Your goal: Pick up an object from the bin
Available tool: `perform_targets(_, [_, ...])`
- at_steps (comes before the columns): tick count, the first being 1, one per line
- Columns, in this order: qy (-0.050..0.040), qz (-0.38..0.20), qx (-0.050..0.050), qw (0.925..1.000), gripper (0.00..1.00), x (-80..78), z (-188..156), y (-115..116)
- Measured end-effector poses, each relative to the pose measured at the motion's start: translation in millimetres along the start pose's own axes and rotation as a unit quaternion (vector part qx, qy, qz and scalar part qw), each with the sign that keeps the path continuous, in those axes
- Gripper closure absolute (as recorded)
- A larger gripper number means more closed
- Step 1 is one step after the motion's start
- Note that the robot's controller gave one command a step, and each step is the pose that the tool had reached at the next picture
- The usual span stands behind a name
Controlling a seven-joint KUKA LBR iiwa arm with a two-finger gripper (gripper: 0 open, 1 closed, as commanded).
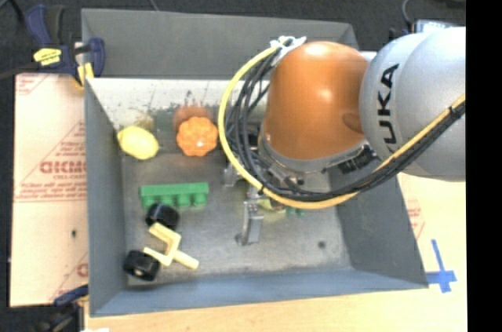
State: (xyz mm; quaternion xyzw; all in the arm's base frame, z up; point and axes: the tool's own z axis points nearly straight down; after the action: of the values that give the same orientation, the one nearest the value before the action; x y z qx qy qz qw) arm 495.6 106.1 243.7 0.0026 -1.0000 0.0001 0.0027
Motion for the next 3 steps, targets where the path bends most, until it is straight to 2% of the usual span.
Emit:
perform_targets(1, [-0.0038, 0.002, -0.001, 1.0, 0.0, -1.1, -4, -1])
perform_targets(2, [-0.0076, 0.004, -0.002, 1.0, 0.0, -50.3, 25, 4])
perform_targets(3, [-0.0068, -0.025, 0.0, 0.9997, 0.0, -52.4, 86, 39])
